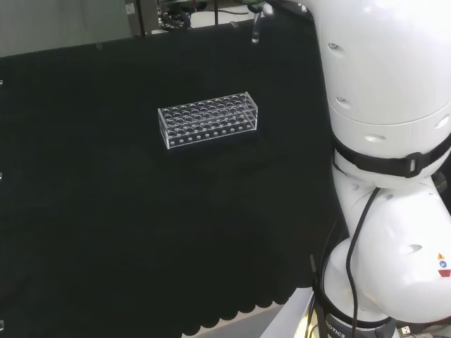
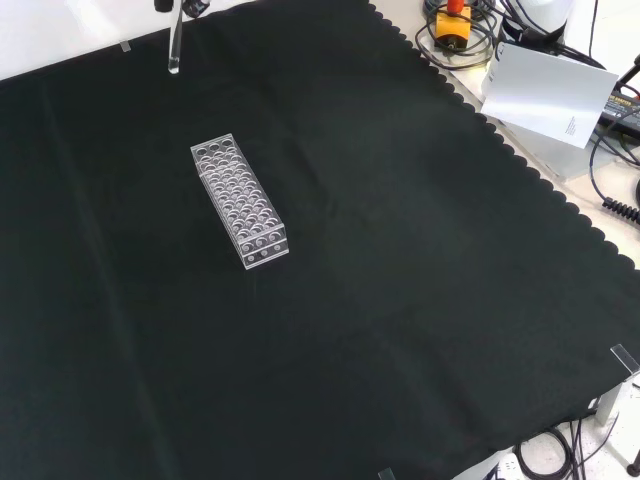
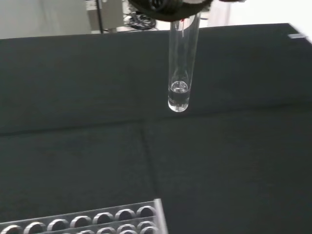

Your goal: Put the test tube back in the rack.

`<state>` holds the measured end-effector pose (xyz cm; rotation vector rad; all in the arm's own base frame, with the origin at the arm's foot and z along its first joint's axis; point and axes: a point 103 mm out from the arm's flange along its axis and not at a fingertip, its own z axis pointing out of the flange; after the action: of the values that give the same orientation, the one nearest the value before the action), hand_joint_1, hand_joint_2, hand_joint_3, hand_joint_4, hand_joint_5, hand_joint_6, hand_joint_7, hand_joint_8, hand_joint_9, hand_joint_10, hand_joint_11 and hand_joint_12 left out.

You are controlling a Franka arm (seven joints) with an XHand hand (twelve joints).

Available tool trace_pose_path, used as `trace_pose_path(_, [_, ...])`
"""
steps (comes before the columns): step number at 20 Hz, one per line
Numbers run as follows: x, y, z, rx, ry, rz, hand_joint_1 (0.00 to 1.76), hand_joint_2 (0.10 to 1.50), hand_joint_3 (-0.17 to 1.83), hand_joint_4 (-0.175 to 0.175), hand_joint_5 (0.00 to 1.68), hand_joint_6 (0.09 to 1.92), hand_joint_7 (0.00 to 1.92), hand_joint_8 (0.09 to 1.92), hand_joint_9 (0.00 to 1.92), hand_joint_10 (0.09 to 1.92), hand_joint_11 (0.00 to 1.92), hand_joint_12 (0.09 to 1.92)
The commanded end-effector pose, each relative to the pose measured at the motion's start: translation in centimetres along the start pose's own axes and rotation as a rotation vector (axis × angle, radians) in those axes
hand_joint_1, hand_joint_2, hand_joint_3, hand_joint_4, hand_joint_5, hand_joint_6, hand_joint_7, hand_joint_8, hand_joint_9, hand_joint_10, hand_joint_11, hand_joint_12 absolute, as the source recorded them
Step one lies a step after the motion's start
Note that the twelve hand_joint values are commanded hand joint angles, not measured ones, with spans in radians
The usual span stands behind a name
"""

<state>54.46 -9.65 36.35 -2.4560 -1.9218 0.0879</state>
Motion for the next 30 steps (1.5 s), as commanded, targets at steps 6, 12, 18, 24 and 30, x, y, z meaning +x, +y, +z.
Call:
trace_pose_path(6, [4.2,-0.5,1.7,0.04,0.107,-0.066,1.42,0.99,0.0,-0.175,1.32,0.09,1.29,0.85,1.24,0.54,1.04,1.08])
trace_pose_path(12, [4.9,-0.4,3.5,0.078,0.109,-0.08,1.42,0.99,0.0,-0.175,1.32,0.09,1.29,0.85,1.24,0.54,1.03,1.08])
trace_pose_path(18, [4.6,-0.3,5.0,0.111,0.093,-0.083,1.42,0.99,0.0,-0.175,1.32,0.09,1.29,0.85,1.24,0.54,1.03,1.08])
trace_pose_path(24, [4.7,-0.5,6.0,0.135,0.083,-0.092,1.42,0.99,0.0,-0.175,1.32,0.09,1.29,0.85,1.24,0.54,1.03,1.08])
trace_pose_path(30, [5.1,-0.6,7.2,0.151,0.049,-0.114,1.42,0.99,0.0,-0.175,1.32,0.09,1.29,0.86,1.24,0.54,1.03,1.08])
